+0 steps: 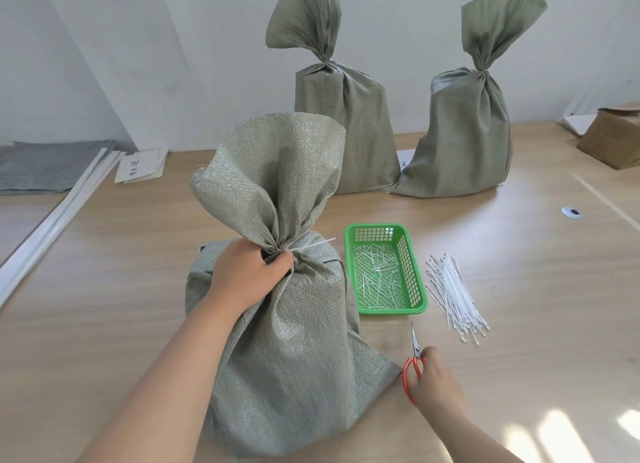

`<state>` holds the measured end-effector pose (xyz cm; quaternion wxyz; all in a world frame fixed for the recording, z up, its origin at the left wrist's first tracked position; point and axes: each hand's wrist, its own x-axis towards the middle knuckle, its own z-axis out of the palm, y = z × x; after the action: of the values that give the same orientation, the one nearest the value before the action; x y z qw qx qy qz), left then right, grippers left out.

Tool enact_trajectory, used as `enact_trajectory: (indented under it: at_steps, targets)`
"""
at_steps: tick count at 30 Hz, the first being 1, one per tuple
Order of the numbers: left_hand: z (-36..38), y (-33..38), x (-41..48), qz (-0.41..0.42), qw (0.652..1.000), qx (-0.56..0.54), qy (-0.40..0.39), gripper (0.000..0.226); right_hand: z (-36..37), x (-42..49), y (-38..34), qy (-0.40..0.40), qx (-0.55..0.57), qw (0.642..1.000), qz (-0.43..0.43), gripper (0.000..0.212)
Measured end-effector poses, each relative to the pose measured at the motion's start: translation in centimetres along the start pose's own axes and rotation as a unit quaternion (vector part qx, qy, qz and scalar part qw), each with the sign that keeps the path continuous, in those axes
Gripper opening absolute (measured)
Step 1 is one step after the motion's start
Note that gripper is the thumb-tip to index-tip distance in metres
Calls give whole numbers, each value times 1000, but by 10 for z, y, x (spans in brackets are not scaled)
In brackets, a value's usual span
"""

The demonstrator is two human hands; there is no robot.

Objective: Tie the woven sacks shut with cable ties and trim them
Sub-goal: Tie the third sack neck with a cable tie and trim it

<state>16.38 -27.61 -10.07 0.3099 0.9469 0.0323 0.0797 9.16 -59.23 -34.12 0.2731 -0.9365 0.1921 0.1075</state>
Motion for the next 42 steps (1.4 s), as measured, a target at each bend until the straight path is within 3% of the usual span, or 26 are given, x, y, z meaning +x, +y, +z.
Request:
enact_trajectory:
  at_steps: [4,11,15,20,26,31,37,42]
  targets:
    - [-2,0,-1,1,1000,1,-12,38,-13,-6,-1,37,17,999,4,24]
    - [-2,-3,0,-1,1000,-21,-19,27,-51,-15,-50,80,140,986,-34,13]
    - [-8,-5,-1,8,997,-68,-33,24,-81,-20,-96,55,287,954,-63,12]
    - [-17,-8,-1,7,993,-117,-33,27,-117,-33,-149,73,360,921,-126,11]
    - [-20,-9,-1,-14,984,-179,-17,29,-144,-56,-195,-5,429,891,-151,15]
    - [-17,-11,0,-22,980,-200,2,30,-150,-76,-222,-84,422,889,-155,39]
    - [-18,-11,3,-29,976,-213,9,36,-146,-99,-234,-195,385,892,-136,45]
    - [-16,-13,3,-23,978,-204,18,29,-139,-109,-243,-216,376,889,-146,51]
